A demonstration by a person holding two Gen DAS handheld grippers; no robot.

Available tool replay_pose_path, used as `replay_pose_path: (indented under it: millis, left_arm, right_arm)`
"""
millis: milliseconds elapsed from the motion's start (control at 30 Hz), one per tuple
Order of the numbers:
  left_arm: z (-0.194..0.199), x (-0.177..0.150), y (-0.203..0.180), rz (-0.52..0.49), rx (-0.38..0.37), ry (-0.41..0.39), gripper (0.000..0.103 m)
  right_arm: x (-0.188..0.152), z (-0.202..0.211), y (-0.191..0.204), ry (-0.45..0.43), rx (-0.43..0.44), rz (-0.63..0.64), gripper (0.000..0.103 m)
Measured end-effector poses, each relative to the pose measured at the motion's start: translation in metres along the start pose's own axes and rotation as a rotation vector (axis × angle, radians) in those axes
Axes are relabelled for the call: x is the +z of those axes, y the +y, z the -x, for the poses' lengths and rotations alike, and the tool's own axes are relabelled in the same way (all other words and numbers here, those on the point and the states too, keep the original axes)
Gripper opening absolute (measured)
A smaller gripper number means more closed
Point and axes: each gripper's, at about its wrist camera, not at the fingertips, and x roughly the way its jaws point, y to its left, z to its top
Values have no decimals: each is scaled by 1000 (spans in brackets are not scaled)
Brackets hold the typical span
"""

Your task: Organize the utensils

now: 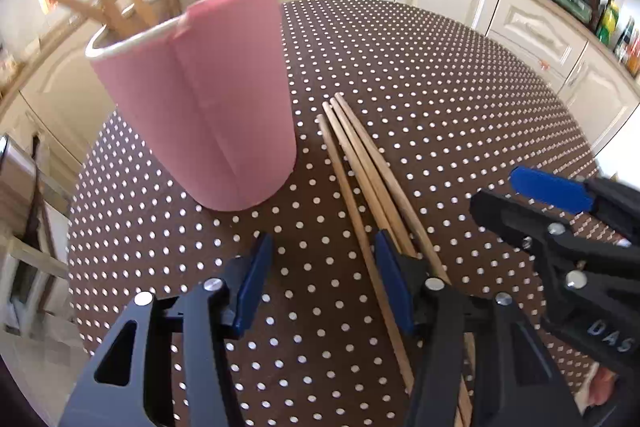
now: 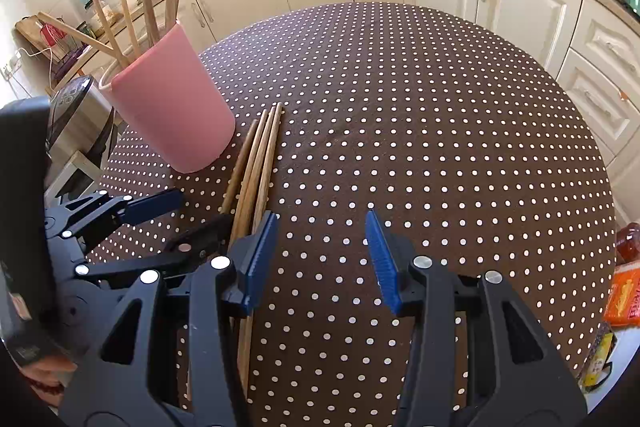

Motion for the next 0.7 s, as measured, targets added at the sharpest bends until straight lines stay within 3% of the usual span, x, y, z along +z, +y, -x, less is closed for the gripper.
replay_pose_path:
  millis: [33,100,200,267,367,700]
  left_arm:
    - [-1,1,0,4,0,0,49]
    - [-1,3,1,7,-1,-2,30]
    - [-1,5,4,13,-2,-3,17]
    - [-2,6,6,15,-8,-5,14]
    - [-3,6,11,26,-13,-5,10]
    - [4,-5,25,23,-26,-3,9]
  right_arm:
    - [2,-1,0,6,-6,1,46]
    - [4,-3,1,22,-2,2,46]
    - [9,-8,5,53,11,9,46]
    - [11,-12,11,79,20,26,45]
    - [14,-19,17,111,40,33,34]
    - [23,-38,36,197,1,79,31]
